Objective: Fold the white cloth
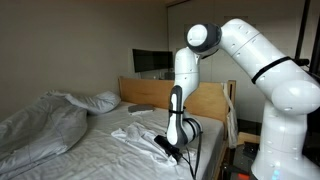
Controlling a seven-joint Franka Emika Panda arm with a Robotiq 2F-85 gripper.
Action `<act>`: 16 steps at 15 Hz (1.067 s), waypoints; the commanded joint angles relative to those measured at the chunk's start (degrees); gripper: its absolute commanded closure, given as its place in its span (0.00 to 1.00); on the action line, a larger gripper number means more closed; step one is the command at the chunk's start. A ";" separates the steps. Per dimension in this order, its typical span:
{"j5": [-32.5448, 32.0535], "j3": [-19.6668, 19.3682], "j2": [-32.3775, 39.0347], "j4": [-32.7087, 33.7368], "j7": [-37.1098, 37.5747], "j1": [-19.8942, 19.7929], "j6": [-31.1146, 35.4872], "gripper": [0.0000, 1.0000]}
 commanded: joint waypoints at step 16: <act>-9.55 -14.54 -14.43 11.84 -3.35 14.77 -50.50 0.97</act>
